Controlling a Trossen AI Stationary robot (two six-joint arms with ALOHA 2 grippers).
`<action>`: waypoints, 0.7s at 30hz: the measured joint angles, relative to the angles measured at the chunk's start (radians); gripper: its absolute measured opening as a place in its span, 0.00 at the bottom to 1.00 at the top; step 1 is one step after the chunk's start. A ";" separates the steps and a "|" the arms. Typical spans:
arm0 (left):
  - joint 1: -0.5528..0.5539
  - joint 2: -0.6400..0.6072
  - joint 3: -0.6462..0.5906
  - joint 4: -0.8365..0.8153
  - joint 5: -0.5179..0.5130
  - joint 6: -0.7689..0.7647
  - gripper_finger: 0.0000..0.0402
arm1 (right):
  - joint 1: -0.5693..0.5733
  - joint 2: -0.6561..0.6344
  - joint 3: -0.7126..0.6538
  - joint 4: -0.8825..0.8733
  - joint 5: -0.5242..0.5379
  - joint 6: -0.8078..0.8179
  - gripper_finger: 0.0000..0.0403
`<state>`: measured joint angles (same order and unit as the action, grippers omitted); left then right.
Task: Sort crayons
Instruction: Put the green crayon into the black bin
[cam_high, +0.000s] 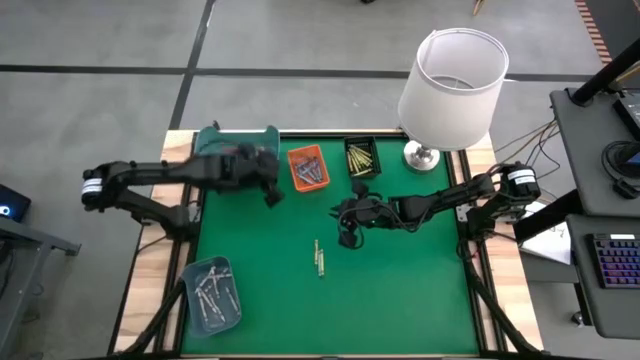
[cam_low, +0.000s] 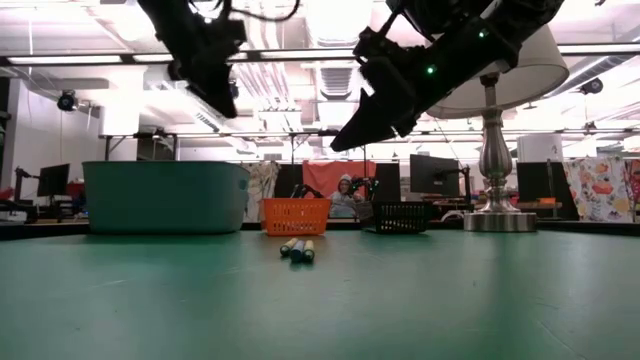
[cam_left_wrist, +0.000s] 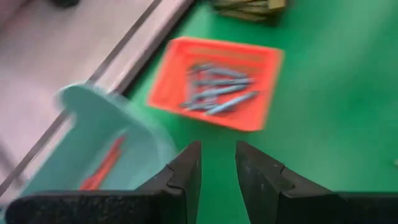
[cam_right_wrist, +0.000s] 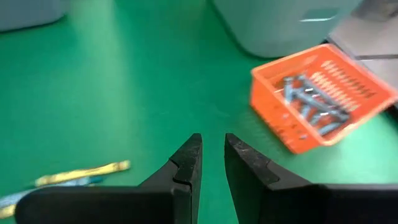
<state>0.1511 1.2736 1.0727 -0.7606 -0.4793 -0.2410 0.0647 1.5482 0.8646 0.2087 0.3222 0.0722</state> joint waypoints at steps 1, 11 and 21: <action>-0.037 0.000 -0.017 0.033 0.000 -0.001 0.20 | 0.000 -0.004 0.000 -0.007 -0.028 0.007 0.15; -0.276 -0.001 -0.093 0.136 -0.136 -0.077 0.20 | 0.000 0.009 0.237 -0.472 -0.070 0.057 0.15; -0.390 -0.049 -0.094 0.123 -0.222 -0.125 0.20 | -0.002 0.206 0.479 -0.650 -0.121 -0.386 0.15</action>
<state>-0.2393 1.2244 0.9789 -0.6380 -0.7008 -0.3658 0.0624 1.7542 1.3435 -0.4411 0.2014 -0.3140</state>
